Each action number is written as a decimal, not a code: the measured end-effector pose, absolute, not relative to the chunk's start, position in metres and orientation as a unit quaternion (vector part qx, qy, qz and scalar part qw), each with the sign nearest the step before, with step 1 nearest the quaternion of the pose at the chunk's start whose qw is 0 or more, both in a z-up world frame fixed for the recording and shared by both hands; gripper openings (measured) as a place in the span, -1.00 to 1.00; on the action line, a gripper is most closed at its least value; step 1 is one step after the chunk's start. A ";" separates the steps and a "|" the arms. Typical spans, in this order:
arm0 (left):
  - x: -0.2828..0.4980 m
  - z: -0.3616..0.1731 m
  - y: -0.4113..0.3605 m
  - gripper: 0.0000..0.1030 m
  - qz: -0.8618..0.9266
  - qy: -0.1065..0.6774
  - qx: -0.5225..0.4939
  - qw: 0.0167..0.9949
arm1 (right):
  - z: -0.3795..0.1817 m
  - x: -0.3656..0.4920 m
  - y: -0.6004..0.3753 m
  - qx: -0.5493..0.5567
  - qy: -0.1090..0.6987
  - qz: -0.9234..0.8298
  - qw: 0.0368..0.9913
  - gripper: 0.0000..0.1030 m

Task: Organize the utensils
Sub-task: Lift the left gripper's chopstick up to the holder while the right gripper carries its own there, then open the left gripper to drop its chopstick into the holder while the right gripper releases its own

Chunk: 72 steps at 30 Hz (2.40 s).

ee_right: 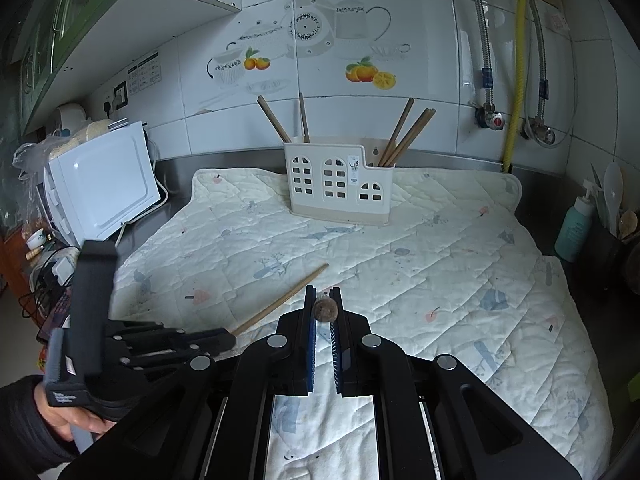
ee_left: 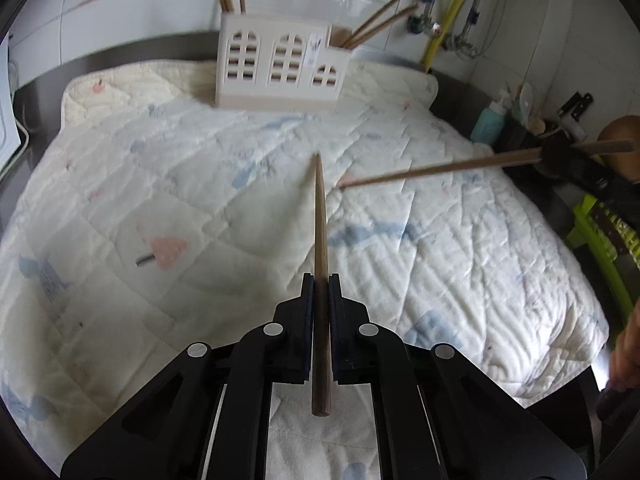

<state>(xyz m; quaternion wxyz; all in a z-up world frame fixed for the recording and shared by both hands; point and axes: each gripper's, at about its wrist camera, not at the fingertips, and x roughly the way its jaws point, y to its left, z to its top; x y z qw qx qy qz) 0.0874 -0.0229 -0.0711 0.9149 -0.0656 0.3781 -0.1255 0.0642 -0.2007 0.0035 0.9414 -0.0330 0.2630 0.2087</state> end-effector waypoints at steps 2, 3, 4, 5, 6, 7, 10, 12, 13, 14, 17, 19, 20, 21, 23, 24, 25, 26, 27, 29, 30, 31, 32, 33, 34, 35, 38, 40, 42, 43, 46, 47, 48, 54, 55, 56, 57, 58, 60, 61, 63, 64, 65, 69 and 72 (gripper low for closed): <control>0.086 -0.060 -0.019 -0.90 -0.133 0.367 -0.076 0.918 | 0.008 0.065 -0.201 -0.033 0.259 0.210 0.942 -0.87; 0.086 -0.054 -0.017 -0.91 -0.136 0.360 -0.082 0.919 | 0.011 0.066 -0.201 -0.032 0.256 0.211 0.943 -0.87; 0.086 -0.050 -0.016 -0.91 -0.138 0.356 -0.084 0.920 | 0.014 0.067 -0.202 -0.031 0.254 0.214 0.943 -0.87; 0.086 -0.045 -0.015 -0.91 -0.139 0.350 -0.083 0.923 | 0.018 0.069 -0.201 -0.030 0.251 0.216 0.943 -0.87; 0.086 -0.040 -0.015 -0.91 -0.140 0.343 -0.078 0.925 | 0.020 0.070 -0.201 -0.030 0.249 0.217 0.943 -0.87; 0.087 -0.038 -0.015 -0.91 -0.139 0.339 -0.074 0.928 | 0.023 0.071 -0.201 -0.031 0.246 0.219 0.944 -0.87; 0.089 -0.032 -0.014 -0.91 -0.138 0.332 -0.071 0.930 | 0.031 0.075 -0.200 -0.030 0.242 0.225 0.943 -0.87; 0.091 -0.028 -0.012 -0.91 -0.137 0.326 -0.065 0.933 | 0.036 0.079 -0.199 -0.033 0.240 0.228 0.943 -0.87; 0.093 -0.026 -0.012 -0.91 -0.137 0.324 -0.062 0.934 | 0.038 0.081 -0.199 -0.034 0.240 0.230 0.942 -0.87; 0.095 -0.023 -0.011 -0.91 -0.137 0.321 -0.058 0.935 | 0.041 0.085 -0.198 -0.034 0.241 0.233 0.941 -0.87; 0.101 -0.012 -0.010 -0.91 -0.139 0.312 -0.047 0.938 | 0.050 0.098 -0.197 -0.038 0.247 0.243 0.937 -0.87; 0.105 -0.006 -0.007 -0.91 -0.141 0.309 -0.046 0.939 | 0.058 0.109 -0.198 -0.035 0.250 0.248 0.935 -0.87; 0.108 -0.001 -0.006 -0.91 -0.142 0.306 -0.044 0.940 | 0.064 0.114 -0.199 -0.035 0.249 0.249 0.935 -0.87; 0.112 0.003 -0.005 -0.91 -0.141 0.304 -0.042 0.941 | 0.072 0.121 -0.200 -0.036 0.247 0.249 0.936 -0.87; 0.119 0.012 -0.004 -0.91 -0.141 0.300 -0.036 0.943 | 0.086 0.134 -0.201 -0.040 0.243 0.249 0.936 -0.87; 0.123 0.016 -0.003 -0.91 -0.141 0.298 -0.032 0.944 | 0.094 0.141 -0.201 -0.042 0.242 0.249 0.937 -0.87; 0.126 0.018 -0.003 -0.91 -0.142 0.297 -0.031 0.944 | 0.101 0.148 -0.202 -0.043 0.241 0.248 0.937 -0.87; 0.131 0.022 -0.002 -0.91 -0.145 0.297 -0.031 0.943 | 0.108 0.155 -0.202 -0.044 0.239 0.247 0.938 -0.87; 0.135 0.025 -0.002 -0.91 -0.146 0.297 -0.032 0.943 | 0.119 0.165 -0.201 -0.048 0.235 0.245 0.939 -0.87; 0.146 0.032 0.000 -0.91 -0.148 0.296 -0.033 0.943 | 0.135 0.179 -0.201 -0.054 0.230 0.242 0.941 -0.87; 0.151 0.036 0.001 -0.91 -0.149 0.294 -0.034 0.943 | 0.144 0.188 -0.199 -0.059 0.225 0.237 0.943 -0.87; 0.156 0.040 0.002 -0.91 -0.150 0.292 -0.034 0.944 | 0.151 0.195 -0.198 -0.064 0.223 0.232 0.945 -0.87; 0.159 0.045 0.002 -0.91 -0.150 0.290 -0.033 0.945 | 0.157 0.202 -0.197 -0.069 0.221 0.228 0.946 -0.87; 0.164 0.048 0.003 -0.91 -0.150 0.286 -0.032 0.946 | 0.163 0.211 -0.195 -0.075 0.218 0.221 0.948 -0.87; 0.170 0.054 0.003 -0.91 -0.150 0.282 -0.031 0.947 | 0.166 0.217 -0.194 -0.077 0.217 0.218 0.948 -0.87; 0.174 0.058 0.004 -0.91 -0.150 0.280 -0.031 0.948 | 0.169 0.226 -0.193 -0.080 0.219 0.216 0.948 -0.87; 0.188 0.073 0.006 -0.91 -0.144 0.266 -0.028 0.953 | 0.171 0.250 -0.187 -0.089 0.227 0.204 0.948 -0.87; 0.198 0.088 0.007 -0.91 -0.139 0.251 -0.023 0.958 | 0.167 0.265 -0.184 -0.094 0.233 0.198 0.947 -0.87; 0.205 0.102 0.008 -0.91 -0.135 0.237 -0.021 0.962 | 0.161 0.278 -0.181 -0.094 0.242 0.197 0.945 -0.87; 0.208 0.110 0.008 -0.91 -0.131 0.228 -0.020 0.965 | 0.158 0.282 -0.179 -0.094 0.246 0.198 0.944 -0.87; 0.221 0.135 0.011 -0.91 -0.120 0.200 -0.022 0.972 | 0.146 0.295 -0.175 -0.093 0.259 0.201 0.940 -0.87; 0.228 0.145 0.012 -0.91 -0.117 0.189 -0.023 0.975 | 0.143 0.298 -0.173 -0.094 0.262 0.201 0.939 -0.87; 0.233 0.153 0.012 -0.91 -0.113 0.179 -0.021 0.977 | 0.138 0.302 -0.171 -0.096 0.266 0.201 0.938 -0.87; 0.265 0.182 0.013 -0.91 -0.068 0.138 -0.009 0.988 | 0.122 0.319 -0.165 -0.101 0.280 0.207 0.932 -0.87; 0.272 0.182 0.013 -0.91 -0.063 0.137 -0.011 0.988 | 0.120 0.321 -0.164 -0.102 0.282 0.208 0.931 -0.87; 0.277 0.180 0.013 -0.91 -0.062 0.140 -0.012 0.988 | 0.118 0.323 -0.164 -0.103 0.284 0.209 0.930 -0.87; 0.283 0.177 0.014 -0.91 -0.058 0.142 -0.013 0.988 | 0.115 0.324 -0.163 -0.104 0.285 0.209 0.930 -0.87; 0.290 0.173 0.013 -0.91 -0.053 0.142 -0.010 0.988 | 0.114 0.326 -0.163 -0.105 0.285 0.209 0.929 -0.87; 0.299 0.164 0.013 -0.91 -0.045 0.150 -0.005 0.988 | 0.110 0.329 -0.163 -0.104 0.288 0.211 0.928 -0.87; 0.304 0.160 0.015 -0.91 -0.045 0.155 -0.008 0.987 | 0.108 0.330 -0.163 -0.105 0.288 0.212 0.928 -0.87; 0.312 0.150 0.017 -0.91 -0.041 0.168 -0.012 0.985 | 0.105 0.332 -0.163 -0.107 0.290 0.212 0.927 -0.87; 0.315 0.145 0.018 -0.90 -0.042 0.173 -0.013 0.984 | 0.104 0.333 -0.163 -0.107 0.291 0.211 0.927 -0.87; 0.317 0.141 0.018 -0.90 -0.043 0.179 -0.014 0.983 | 0.102 0.334 -0.163 -0.106 0.293 0.212 0.926 -0.87; 0.324 0.129 0.022 -0.90 -0.041 0.201 -0.021 0.979 | 0.099 0.335 -0.164 -0.105 0.296 0.211 0.926 -0.87; 0.320 0.127 0.022 -0.84 -0.041 0.199 -0.020 0.979 | 0.100 0.333 -0.165 -0.100 0.293 0.211 0.927 -0.84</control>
